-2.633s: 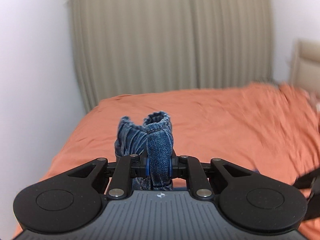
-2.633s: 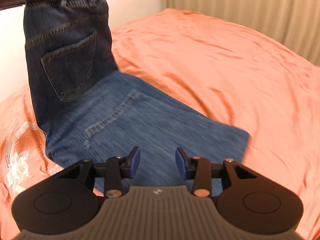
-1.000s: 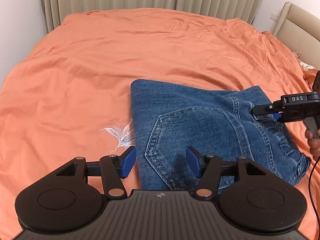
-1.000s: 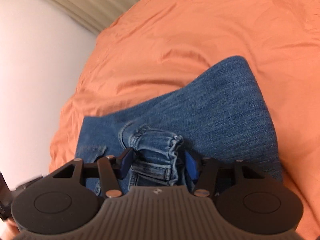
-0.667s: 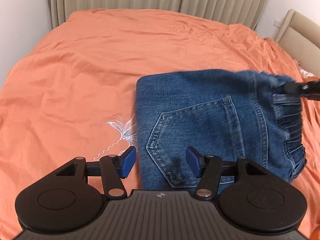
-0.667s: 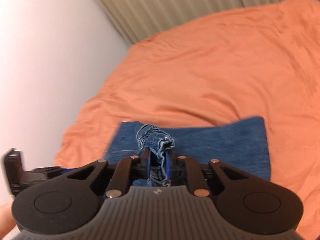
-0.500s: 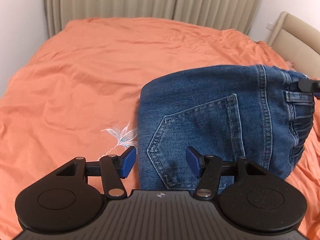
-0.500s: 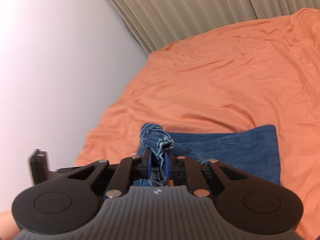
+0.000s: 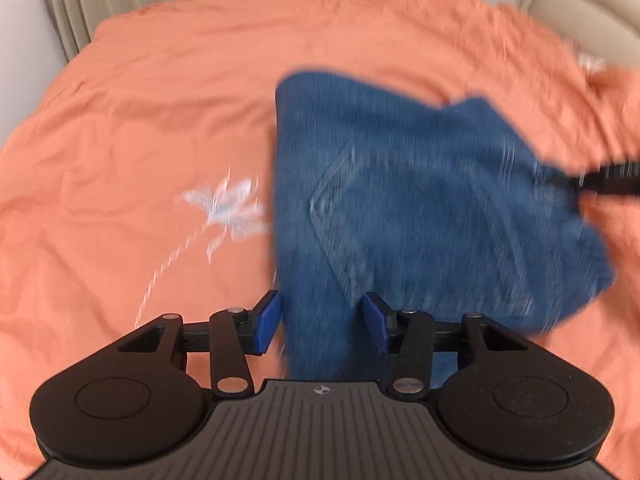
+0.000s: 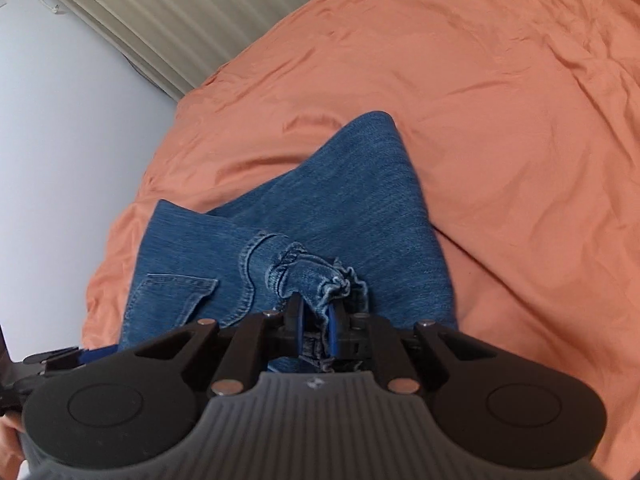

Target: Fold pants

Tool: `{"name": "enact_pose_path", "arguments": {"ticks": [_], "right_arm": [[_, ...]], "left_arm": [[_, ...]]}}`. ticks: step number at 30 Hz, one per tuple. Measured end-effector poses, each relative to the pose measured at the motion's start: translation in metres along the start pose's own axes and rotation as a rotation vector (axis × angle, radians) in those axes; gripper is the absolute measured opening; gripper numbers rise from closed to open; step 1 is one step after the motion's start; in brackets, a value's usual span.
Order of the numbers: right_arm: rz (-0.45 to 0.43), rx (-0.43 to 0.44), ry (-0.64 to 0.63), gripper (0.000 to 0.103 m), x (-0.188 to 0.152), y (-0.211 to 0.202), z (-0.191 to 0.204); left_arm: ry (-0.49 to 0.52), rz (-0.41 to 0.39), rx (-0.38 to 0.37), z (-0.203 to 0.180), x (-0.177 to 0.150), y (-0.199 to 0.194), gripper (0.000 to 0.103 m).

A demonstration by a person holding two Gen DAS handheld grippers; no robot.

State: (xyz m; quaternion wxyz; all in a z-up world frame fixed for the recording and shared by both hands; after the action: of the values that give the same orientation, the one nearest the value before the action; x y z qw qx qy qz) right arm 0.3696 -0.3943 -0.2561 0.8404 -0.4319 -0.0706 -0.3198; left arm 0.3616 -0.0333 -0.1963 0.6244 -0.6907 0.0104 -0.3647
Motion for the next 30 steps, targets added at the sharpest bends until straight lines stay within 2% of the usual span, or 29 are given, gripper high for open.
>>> {"name": "enact_pose_path", "arguments": {"ticks": [2, 7, 12, 14, 15, 16, 17, 20, 22, 24, 26, 28, 30], "right_arm": [[-0.001, -0.006, -0.016, 0.007, 0.000, 0.004, -0.001], [0.002, -0.026, -0.076, 0.007, 0.002, 0.009, 0.000], [0.006, -0.057, -0.110, 0.007, 0.003, 0.015, 0.001], [0.007, -0.064, -0.105, 0.008, 0.003, 0.015, 0.000], [0.006, -0.066, -0.108, 0.008, 0.003, 0.014, 0.001], [0.005, -0.069, -0.117, 0.008, 0.002, 0.014, 0.002], [0.005, -0.071, -0.124, 0.009, 0.002, 0.014, 0.003], [0.007, -0.069, -0.101, 0.009, 0.003, 0.013, 0.002], [0.005, -0.069, -0.082, 0.010, 0.002, 0.013, 0.001], [0.002, -0.074, -0.090, 0.010, 0.001, 0.012, 0.002], [0.002, -0.081, -0.105, 0.010, 0.001, 0.011, 0.005], [0.004, -0.087, -0.113, 0.010, 0.002, 0.010, 0.006], [0.008, -0.093, -0.120, 0.010, 0.002, 0.010, 0.007]], "left_arm": [[0.037, 0.060, -0.004, -0.003, -0.015, 0.011, 0.050], [0.063, 0.141, -0.017, 0.005, -0.029, 0.027, 0.049], [0.160, 0.174, -0.008, 0.003, -0.033, 0.002, 0.044], [0.204, 0.141, -0.012, 0.002, -0.037, -0.016, 0.047], [0.215, 0.116, -0.009, 0.002, -0.040, -0.024, 0.052], [0.222, 0.104, -0.009, 0.001, -0.044, -0.028, 0.064], [0.234, 0.099, -0.008, 0.000, -0.049, -0.030, 0.068], [0.313, 0.105, 0.007, -0.013, -0.063, -0.022, 0.068], [0.361, 0.082, 0.086, -0.016, -0.066, -0.013, 0.067], [0.368, 0.070, 0.138, -0.021, -0.063, -0.002, 0.062], [0.382, 0.026, 0.151, -0.026, -0.060, -0.003, 0.047], [0.371, -0.045, 0.162, -0.031, -0.053, -0.017, 0.044], [0.334, -0.110, 0.146, -0.031, -0.044, -0.032, 0.046]]}}
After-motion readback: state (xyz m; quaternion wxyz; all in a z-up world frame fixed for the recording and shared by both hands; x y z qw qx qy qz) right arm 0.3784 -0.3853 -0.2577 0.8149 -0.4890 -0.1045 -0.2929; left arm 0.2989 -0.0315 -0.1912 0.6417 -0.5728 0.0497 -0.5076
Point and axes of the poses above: each gripper's, at about its wrist camera, not at the fingertips, and y roughly the way its jaws point, z to its left, x to its top, the point moved 6 cm from there along y, roughly the way its jaws point, and after that the axes turned 6 degrees about y, right-handed, at the moved point
